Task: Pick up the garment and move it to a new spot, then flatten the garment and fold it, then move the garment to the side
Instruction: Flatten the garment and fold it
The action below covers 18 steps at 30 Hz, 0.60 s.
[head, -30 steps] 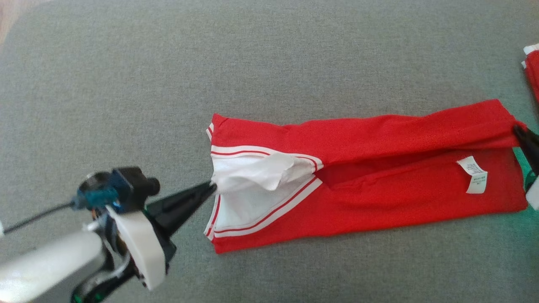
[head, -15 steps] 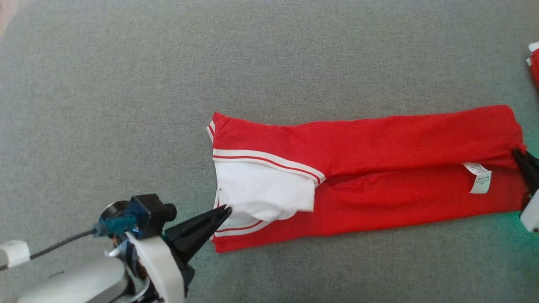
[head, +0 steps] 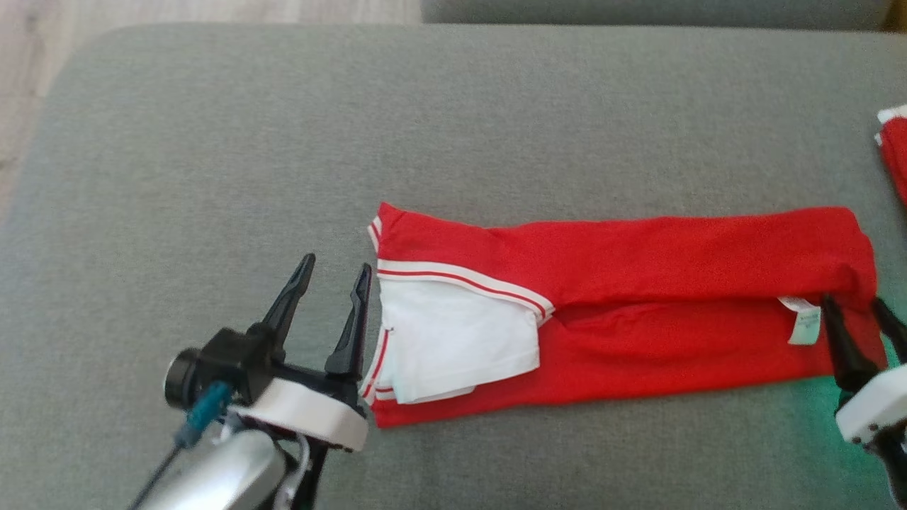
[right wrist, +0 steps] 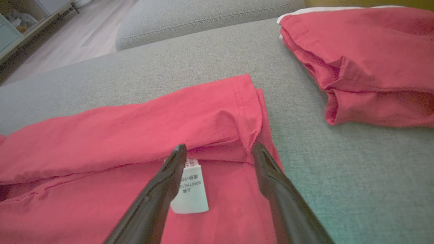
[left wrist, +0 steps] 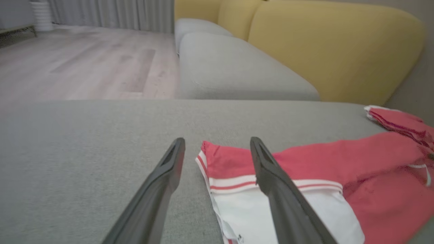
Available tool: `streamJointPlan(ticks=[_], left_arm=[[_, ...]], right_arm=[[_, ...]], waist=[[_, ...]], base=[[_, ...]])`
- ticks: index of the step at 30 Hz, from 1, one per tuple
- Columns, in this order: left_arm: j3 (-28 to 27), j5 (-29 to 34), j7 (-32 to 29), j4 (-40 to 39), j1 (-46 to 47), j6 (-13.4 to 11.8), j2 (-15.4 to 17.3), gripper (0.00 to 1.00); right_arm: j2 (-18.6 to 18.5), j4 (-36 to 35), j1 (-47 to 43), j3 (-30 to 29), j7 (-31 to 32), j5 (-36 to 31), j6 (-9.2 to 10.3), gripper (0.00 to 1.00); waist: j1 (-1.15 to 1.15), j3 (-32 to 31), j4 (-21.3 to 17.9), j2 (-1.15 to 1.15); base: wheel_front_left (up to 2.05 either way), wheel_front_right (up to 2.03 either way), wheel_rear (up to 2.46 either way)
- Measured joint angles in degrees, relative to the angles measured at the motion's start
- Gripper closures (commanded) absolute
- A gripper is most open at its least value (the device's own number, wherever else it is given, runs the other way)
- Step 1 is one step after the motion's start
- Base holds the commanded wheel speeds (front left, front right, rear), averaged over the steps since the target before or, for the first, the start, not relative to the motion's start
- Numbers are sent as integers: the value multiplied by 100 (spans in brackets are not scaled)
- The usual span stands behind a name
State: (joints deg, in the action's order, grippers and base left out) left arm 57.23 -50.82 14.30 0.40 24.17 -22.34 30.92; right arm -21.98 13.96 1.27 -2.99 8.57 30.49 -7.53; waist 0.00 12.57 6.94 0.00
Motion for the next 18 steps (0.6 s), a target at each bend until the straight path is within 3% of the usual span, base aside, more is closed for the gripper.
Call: streamJointPlan(ticks=[4, 8, 13, 18], left_arm=[[-1167, 996, 16, -177, -881, -218, -695, 0], [-1756, 2011, 16, -178, -1627, -225, -1174, 0], [-2223, 2866, 16, -232, -1998, 87, -1668, 0], [-2597, 3323, 24, -258, -2178, 442, -2024, 0]], right_arm=[[211, -25, -156, -310, 4, -11, 0, 0], [298, 63, -135, -857, 165, -85, 0, 0], [318, 436, -133, -1559, 524, -332, 0, 0], [444, 770, -185, -1908, 989, -436, 0, 0]], waist=[[0, -156, 179, 0], [-1, -266, 414, 0], [0, -333, 731, 0], [0, -347, 962, 0]], base=[[0, 0, 0], [0, 0, 0], [0, 0, 0], [0, 0, 0]])
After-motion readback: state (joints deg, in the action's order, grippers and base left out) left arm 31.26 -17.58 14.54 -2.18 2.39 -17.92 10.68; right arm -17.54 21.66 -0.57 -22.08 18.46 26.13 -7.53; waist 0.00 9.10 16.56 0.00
